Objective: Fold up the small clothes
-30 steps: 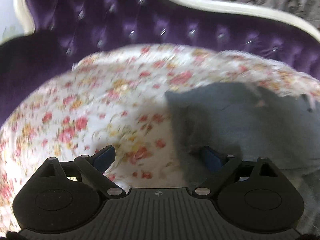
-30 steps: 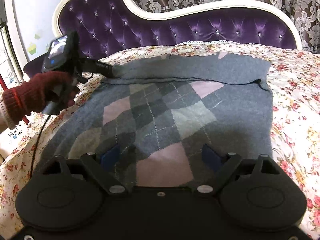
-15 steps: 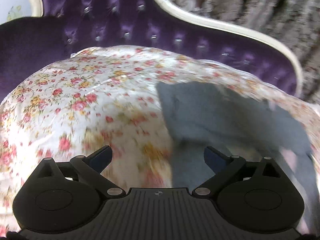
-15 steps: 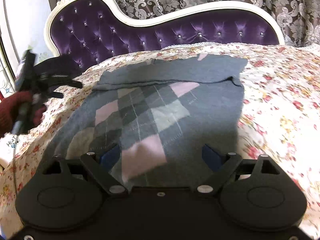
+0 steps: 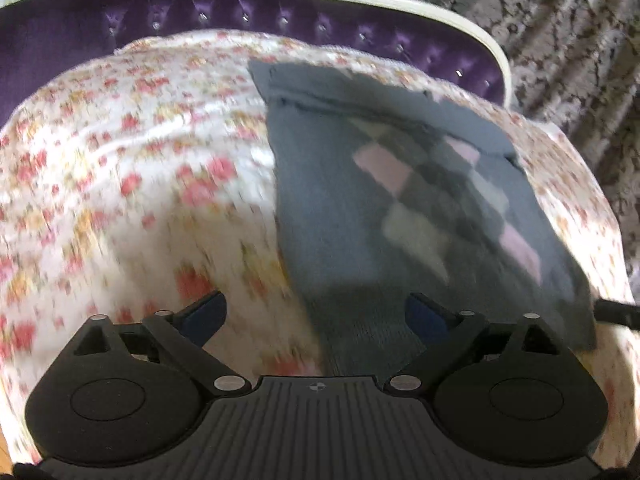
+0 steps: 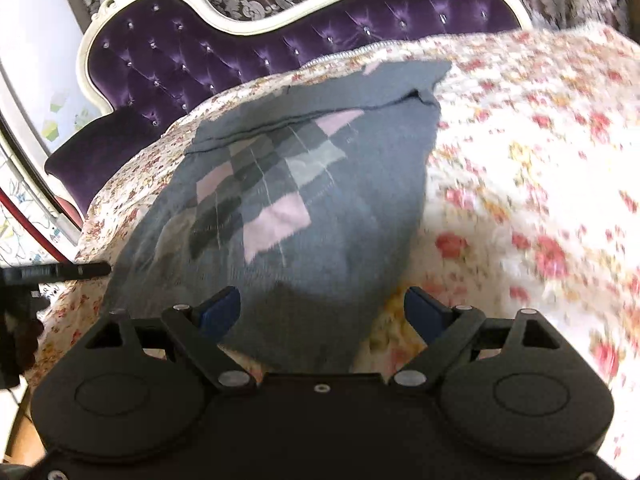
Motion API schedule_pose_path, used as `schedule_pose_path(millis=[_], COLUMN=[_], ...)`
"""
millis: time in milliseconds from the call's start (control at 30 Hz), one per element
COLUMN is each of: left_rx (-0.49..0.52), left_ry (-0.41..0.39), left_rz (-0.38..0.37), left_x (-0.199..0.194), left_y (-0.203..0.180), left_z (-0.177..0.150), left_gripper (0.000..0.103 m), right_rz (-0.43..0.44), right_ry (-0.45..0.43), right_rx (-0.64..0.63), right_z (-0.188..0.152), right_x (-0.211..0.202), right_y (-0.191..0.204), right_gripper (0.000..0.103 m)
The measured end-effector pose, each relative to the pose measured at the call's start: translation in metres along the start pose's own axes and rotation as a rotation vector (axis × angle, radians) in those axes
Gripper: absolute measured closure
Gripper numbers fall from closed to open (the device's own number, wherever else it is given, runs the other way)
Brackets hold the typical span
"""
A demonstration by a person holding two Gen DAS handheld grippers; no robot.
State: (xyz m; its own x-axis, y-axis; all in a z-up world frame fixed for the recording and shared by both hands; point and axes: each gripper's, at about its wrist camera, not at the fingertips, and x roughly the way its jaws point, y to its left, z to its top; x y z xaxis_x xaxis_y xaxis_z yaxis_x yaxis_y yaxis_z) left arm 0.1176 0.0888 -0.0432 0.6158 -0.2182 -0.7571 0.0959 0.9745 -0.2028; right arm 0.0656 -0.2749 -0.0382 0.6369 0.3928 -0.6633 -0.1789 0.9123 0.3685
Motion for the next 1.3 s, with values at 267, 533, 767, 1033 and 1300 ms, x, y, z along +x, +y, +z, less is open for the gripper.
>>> schedule_pose_path(millis=[267, 533, 767, 1033, 1300], left_rx=[-0.032, -0.049, -0.063, -0.129, -0.161], left_ry=[0.016, 0.006, -0.005, -0.011, -0.124], left_rz=[-0.054, -0.096, -0.117, -0.149, -0.199], left_x=[0.005, 0.011, 0.011, 0.011, -0.02], left_y=[-0.005, -0.011, -0.013, -0.001, 0.0], left_z=[-0.009, -0.014, -0.015, -0.019, 0.004], left_gripper=[0.021, 0.027, 0.055, 0.097, 0.097], right_rz=[0.045, 0.087, 0.095, 0.097, 0.187], right_ry=[0.017, -0.003, -0.002, -0.006, -0.118], right_rx=[0.007, 0.041, 0.032, 0.064, 0.129], right_z=[-0.01, -0.011, -0.012, -0.017, 0.007], right_x=[0.005, 0.012, 0.012, 0.012, -0.011], right_y=[0.007, 0.007, 0.008, 0.001, -0.004], right_gripper=[0.014, 0.024, 0.042, 0.088, 0.089])
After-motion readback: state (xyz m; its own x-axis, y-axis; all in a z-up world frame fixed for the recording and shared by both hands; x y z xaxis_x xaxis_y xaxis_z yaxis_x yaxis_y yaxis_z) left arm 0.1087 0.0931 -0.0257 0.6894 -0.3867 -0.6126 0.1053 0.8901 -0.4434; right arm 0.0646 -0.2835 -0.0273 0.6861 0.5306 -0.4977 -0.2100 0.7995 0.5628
